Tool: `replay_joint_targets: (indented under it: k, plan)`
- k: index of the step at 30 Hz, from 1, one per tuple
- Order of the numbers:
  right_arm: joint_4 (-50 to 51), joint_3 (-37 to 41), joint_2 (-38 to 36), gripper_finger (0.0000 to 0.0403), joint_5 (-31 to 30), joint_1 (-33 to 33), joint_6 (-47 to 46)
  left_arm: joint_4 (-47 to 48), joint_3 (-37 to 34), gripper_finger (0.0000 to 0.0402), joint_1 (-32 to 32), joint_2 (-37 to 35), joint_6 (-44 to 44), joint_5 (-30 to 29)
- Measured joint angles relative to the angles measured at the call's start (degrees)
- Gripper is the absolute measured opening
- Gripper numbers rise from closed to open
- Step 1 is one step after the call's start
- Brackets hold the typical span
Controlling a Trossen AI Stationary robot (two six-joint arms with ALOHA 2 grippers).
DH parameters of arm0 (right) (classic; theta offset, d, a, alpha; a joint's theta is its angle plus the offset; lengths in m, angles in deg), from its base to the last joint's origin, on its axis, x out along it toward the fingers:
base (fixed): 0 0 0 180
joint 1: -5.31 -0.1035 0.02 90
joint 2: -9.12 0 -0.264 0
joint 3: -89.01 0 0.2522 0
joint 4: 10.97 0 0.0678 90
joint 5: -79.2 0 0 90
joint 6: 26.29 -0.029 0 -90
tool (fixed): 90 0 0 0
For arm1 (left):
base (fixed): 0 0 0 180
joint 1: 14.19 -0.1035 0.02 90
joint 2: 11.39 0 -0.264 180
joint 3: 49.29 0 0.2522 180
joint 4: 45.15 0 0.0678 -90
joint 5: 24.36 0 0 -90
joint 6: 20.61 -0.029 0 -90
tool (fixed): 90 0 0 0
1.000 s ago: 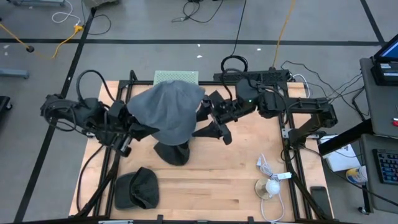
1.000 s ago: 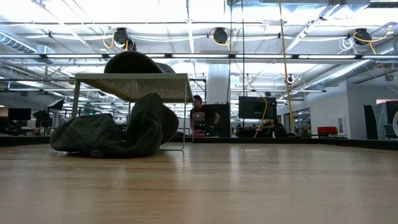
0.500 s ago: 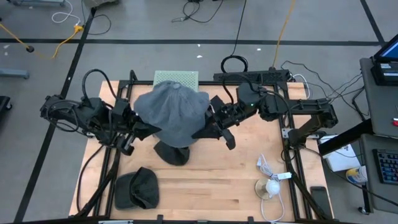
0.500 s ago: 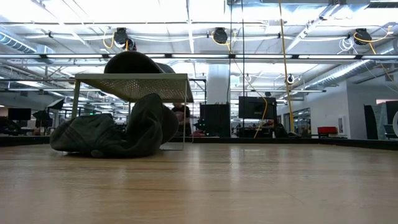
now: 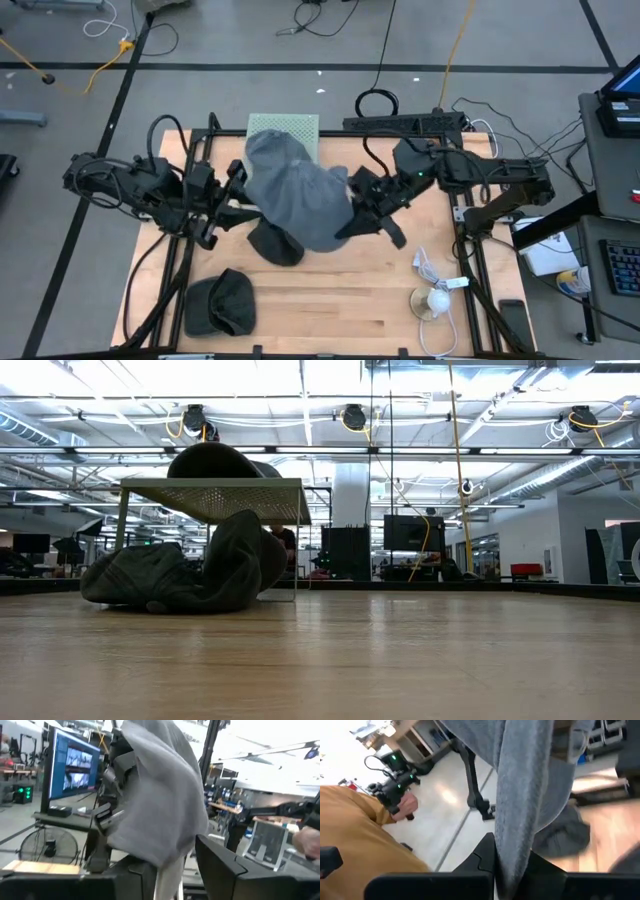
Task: Pick & Place hat
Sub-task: Stack the gray cap on the gray cap on the shelf
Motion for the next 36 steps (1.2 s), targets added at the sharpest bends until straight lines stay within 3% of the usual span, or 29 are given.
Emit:
replay_joint_targets:
  k: [11,16,20,25,36]
  plan:
    - [16.72,0.01,-3.12,0.0005,2.73,-2.18,-2.73,2.29,0.00,0.0203,-0.53,-0.34,3.39,-0.53]
    - [24.07,0.11,-3.96,0.0005,2.62,-2.88,-4.38,2.60,0.00,0.0255,-0.52,-0.32,3.21,3.57]
    - [24.32,0.09,-4.00,0.0005,2.69,-3.27,-5.22,4.28,0.01,0.0281,-0.52,-0.39,3.85,4.10]
    - [24.40,0.09,-3.93,0.0005,2.69,-3.71,-5.28,6.95,0.02,0.0283,-0.52,-0.19,4.31,0.81]
    - [24.39,0.09,-3.90,0.0005,2.67,-3.69,-5.28,2.47,0.04,0.0256,-1.03,4.35,4.66,1.18]
